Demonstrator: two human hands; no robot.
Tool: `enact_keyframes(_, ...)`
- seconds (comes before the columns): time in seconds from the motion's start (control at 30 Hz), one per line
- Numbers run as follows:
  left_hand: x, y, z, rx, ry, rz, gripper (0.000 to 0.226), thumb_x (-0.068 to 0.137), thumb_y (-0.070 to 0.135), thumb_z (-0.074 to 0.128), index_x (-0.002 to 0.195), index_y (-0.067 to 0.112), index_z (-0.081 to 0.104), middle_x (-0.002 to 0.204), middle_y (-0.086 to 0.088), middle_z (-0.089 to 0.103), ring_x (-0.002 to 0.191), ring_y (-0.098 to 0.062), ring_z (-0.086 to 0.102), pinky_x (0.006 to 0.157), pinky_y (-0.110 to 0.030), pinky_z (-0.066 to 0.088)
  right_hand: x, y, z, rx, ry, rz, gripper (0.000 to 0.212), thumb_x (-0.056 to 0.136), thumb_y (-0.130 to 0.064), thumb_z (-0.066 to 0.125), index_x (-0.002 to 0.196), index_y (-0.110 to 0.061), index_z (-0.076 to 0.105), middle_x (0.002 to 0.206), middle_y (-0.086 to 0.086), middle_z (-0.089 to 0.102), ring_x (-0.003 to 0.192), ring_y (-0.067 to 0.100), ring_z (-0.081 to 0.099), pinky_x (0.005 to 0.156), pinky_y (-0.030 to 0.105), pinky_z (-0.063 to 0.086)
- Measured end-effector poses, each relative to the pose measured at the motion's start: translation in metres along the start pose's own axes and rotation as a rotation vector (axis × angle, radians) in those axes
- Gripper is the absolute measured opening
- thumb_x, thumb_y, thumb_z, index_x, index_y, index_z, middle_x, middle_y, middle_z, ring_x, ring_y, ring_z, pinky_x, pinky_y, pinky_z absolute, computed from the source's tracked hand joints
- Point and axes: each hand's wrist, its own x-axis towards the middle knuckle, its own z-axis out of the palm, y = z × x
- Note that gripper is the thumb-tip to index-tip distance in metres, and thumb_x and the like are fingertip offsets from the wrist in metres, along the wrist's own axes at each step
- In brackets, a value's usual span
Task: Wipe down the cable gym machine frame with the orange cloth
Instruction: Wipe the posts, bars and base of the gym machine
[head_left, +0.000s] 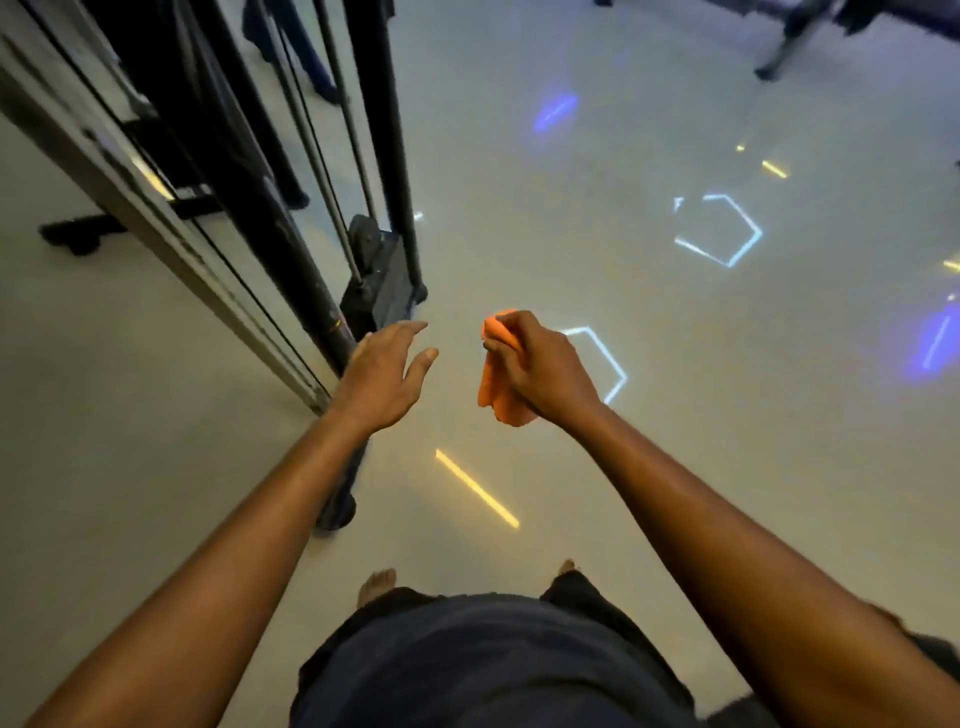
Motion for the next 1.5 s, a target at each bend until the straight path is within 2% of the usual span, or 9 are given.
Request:
enact_keyframes(0.2, 0.011, 0.052, -0.056, 0.052, 0.283, -0.206, 0.048, 0.110, 0.043, 0.053, 0.153, 0.020, 0.052, 0.153, -0.006, 0.058, 0.141, -0.029, 0.052, 0.122, -0.056, 0.036, 0.086, -0.032, -0.077, -0.034, -0.116, -0.413, 0.030, 0.111, -0.045, 0.057, 0.130, -0.023, 0.063, 0.121, 0.001, 0.075, 0.104, 0.020, 0.070, 0.087, 0.034, 0.056)
enact_keyframes(0.47, 0.036, 0.084, -0.213, 0.225, 0.638, -0.224, 0.051, 0.110, 0.045, 0.052, 0.156, 0.025, 0.047, 0.156, 0.001, 0.053, 0.144, -0.023, 0.048, 0.124, -0.051, 0.035, 0.181, -0.197, -0.169, 0.058, -0.042, -0.851, 0.031, 0.109, -0.033, 0.064, 0.137, -0.022, 0.060, 0.132, 0.004, 0.068, 0.117, 0.016, 0.061, 0.101, 0.040, 0.051)
enact_keyframes(0.6, 0.053, 0.096, -0.311, 0.335, 0.757, -0.145, 0.051, 0.110, 0.045, 0.051, 0.157, 0.024, 0.047, 0.158, 0.001, 0.052, 0.148, -0.021, 0.045, 0.128, -0.050, 0.029, 0.215, -0.288, -0.213, 0.083, 0.067, -0.980, 0.035, 0.107, -0.039, 0.065, 0.138, -0.024, 0.061, 0.129, 0.002, 0.070, 0.118, 0.022, 0.066, 0.105, 0.049, 0.056)
enact_keyframes(0.9, 0.094, 0.152, -0.549, 0.500, 1.065, 0.165, 0.046, 0.109, 0.038, 0.054, 0.151, 0.019, 0.053, 0.152, 0.002, 0.056, 0.142, -0.018, 0.050, 0.122, -0.038, 0.039, 0.263, -0.491, -0.328, 0.170, 0.383, -1.276, 0.017, 0.107, -0.035, 0.067, 0.119, -0.023, 0.066, 0.113, -0.004, 0.071, 0.102, 0.021, 0.069, 0.088, 0.038, 0.055)
enact_keyframes(1.03, 0.109, 0.188, -0.636, 0.439, 1.193, 0.233, 0.043, 0.110, 0.031, 0.055, 0.149, 0.013, 0.057, 0.150, -0.004, 0.057, 0.140, -0.019, 0.051, 0.116, -0.024, 0.034, 0.279, -0.558, -0.368, 0.206, 0.541, -1.385, 0.023, 0.108, -0.033, 0.065, 0.124, -0.018, 0.067, 0.118, 0.003, 0.074, 0.105, 0.023, 0.070, 0.091, 0.045, 0.058)
enact_keyframes(1.13, 0.124, 0.215, -0.681, 0.378, 1.246, 0.275, 0.040, 0.111, 0.027, 0.056, 0.149, 0.015, 0.057, 0.151, -0.003, 0.055, 0.138, -0.016, 0.051, 0.113, -0.027, 0.038, 0.300, -0.601, -0.391, 0.223, 0.645, -1.460, 0.026, 0.109, -0.033, 0.064, 0.130, -0.018, 0.063, 0.121, 0.003, 0.071, 0.105, 0.017, 0.066, 0.092, 0.044, 0.058)
enact_keyframes(1.27, 0.154, 0.244, -0.728, 0.255, 1.322, 0.284, 0.039, 0.112, 0.033, 0.054, 0.148, 0.020, 0.057, 0.151, -0.001, 0.054, 0.137, -0.014, 0.051, 0.108, -0.023, 0.036, 0.326, -0.651, -0.418, 0.297, 0.754, -1.517, 0.039, 0.108, -0.034, 0.065, 0.142, -0.016, 0.056, 0.135, 0.011, 0.067, 0.117, 0.030, 0.066, 0.096, 0.050, 0.057)
enact_keyframes(1.4, 0.176, 0.270, -0.781, 0.175, 1.387, 0.284, 0.025, 0.107, 0.046, 0.055, 0.124, 0.030, 0.064, 0.137, -0.001, 0.064, 0.128, -0.018, 0.060, 0.108, -0.031, 0.045, 0.356, -0.701, -0.445, 0.321, 0.766, -1.552, 0.042, 0.108, -0.035, 0.062, 0.145, -0.015, 0.059, 0.169, 0.012, 0.041, 0.149, 0.036, 0.048, 0.118, 0.055, 0.046)
enact_keyframes(1.5, 0.183, 0.283, -0.812, 0.139, 1.462, 0.263, 0.021, 0.101, 0.052, 0.056, 0.105, 0.033, 0.063, 0.114, 0.005, 0.068, 0.115, -0.021, 0.064, 0.100, -0.035, 0.049, 0.374, -0.729, -0.449, 0.389, 0.711, -1.600, 0.039, 0.110, -0.036, 0.058, 0.145, -0.019, 0.063, 0.179, 0.009, 0.017, 0.156, 0.038, 0.037, 0.121, 0.052, 0.038)
